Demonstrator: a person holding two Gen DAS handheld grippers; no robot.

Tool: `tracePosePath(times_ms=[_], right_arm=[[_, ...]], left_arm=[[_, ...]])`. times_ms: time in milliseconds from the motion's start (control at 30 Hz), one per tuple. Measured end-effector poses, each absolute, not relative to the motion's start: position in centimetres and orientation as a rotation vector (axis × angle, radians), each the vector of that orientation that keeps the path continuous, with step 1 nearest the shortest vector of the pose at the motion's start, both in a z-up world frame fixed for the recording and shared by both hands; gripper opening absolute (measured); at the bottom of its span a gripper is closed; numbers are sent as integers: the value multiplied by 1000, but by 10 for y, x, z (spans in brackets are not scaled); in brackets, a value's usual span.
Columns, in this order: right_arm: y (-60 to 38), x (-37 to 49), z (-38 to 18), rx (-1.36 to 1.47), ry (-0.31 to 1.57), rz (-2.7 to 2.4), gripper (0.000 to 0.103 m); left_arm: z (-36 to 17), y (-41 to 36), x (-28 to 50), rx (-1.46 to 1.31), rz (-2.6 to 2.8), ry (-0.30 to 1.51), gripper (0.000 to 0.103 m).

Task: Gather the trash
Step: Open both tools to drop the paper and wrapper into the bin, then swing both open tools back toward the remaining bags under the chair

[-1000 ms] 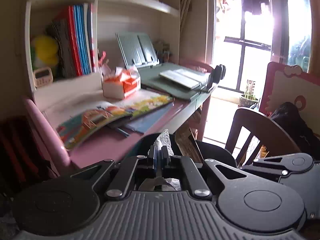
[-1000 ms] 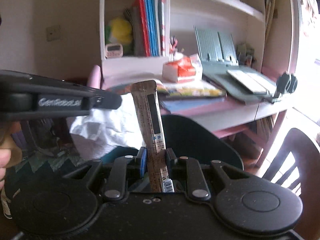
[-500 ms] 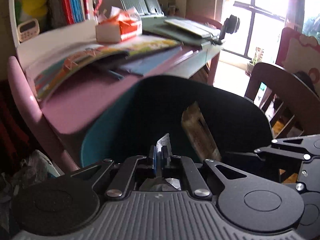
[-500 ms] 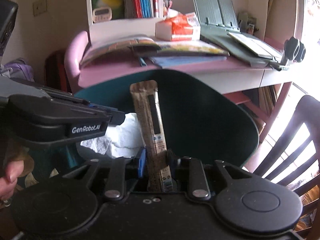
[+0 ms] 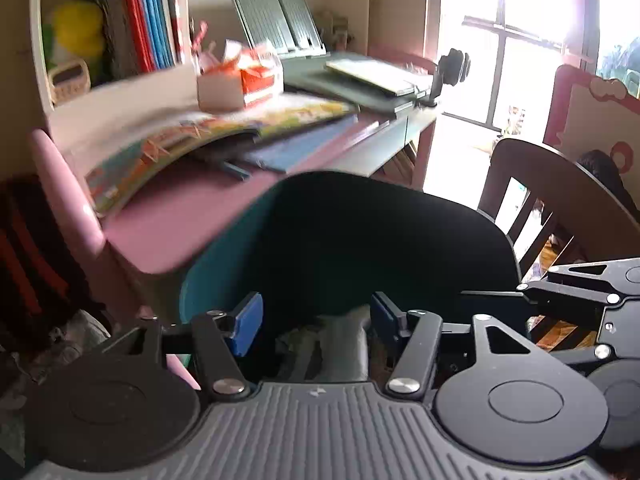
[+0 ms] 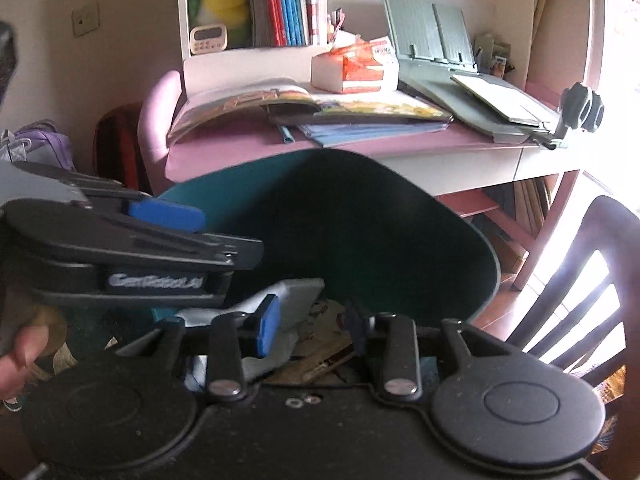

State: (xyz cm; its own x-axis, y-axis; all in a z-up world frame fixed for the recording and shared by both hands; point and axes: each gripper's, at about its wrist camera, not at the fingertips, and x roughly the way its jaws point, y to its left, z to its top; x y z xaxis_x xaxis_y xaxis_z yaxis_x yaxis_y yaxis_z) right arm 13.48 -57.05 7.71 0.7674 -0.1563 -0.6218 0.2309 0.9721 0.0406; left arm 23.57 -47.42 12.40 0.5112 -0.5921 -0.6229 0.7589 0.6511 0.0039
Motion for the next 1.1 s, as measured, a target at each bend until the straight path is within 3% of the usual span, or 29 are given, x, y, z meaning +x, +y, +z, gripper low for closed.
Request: tracePosePath(times_ms=[133,200,367,500,800,1100], right_arm=[[-567,125,90,109,645,-211,43],[-564,121,96,107,636,-214,45],[-546,106,114,94,612,-189,48],[-522,95,128,60,585,-149,50],[-461,87,139,50,560,-7,54],[-387,94,120,53,586,180,56]], left_arm=[[139,-459,226,284,-825,610,61],[146,-449,223,270,-812,604,69],[166,-415,210,237,-797,573,70],[178,-380,198,214,-784,550,78],[188,-285,171,209,-724,520,82],[163,-179,161,151,-604,582,82]])
